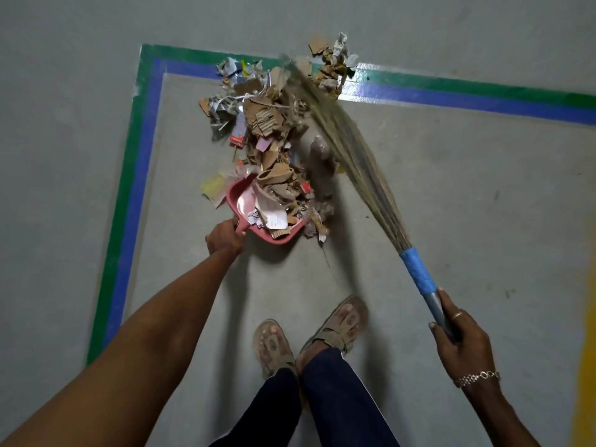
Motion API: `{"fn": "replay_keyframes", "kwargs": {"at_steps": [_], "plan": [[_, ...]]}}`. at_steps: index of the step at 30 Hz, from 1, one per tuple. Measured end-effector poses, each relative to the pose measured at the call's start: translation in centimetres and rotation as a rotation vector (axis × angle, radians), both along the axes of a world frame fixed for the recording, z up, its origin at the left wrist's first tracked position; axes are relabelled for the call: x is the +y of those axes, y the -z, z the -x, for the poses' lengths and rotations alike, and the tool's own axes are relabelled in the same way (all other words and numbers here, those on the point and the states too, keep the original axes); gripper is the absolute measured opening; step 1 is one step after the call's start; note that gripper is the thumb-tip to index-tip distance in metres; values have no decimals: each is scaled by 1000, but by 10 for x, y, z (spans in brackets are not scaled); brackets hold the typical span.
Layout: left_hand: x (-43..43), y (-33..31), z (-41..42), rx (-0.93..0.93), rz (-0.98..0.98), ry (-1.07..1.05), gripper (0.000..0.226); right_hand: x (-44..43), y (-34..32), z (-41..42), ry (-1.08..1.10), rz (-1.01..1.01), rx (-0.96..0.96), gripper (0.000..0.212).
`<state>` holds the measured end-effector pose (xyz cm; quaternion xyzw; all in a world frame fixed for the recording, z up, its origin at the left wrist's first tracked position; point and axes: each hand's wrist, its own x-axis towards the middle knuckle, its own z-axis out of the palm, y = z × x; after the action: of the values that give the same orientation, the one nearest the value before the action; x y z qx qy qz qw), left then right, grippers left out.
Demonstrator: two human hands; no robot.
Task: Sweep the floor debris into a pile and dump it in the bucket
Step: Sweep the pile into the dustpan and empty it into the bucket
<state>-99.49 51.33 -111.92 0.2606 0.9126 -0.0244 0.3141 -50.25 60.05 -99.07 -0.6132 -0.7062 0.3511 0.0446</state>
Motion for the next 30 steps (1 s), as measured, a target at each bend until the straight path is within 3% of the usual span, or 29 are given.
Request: {"fn": "replay_keyframes", "kwargs": {"at_steps": [6,8,13,16,21,30], "plan": [[5,-2,10,30,-4,47,27,44,47,12,158,149,-87,65],[4,-2,12,41,-23,66,28,61,63,10,77,199,-169,65],[0,-5,9,43,-112,91,35,74,92,-16,-169,317,-158,73],[-4,0,15,18,-82,63,34,69,90,-24,-264,357,-223,71],[-8,4,15,-6,-80,-88,44,35,74,-39,-367,319,-102,72],[-29,-27,-5,-29,-232,-149,46,-14,27,-55,-193,244,-25,75]]}}
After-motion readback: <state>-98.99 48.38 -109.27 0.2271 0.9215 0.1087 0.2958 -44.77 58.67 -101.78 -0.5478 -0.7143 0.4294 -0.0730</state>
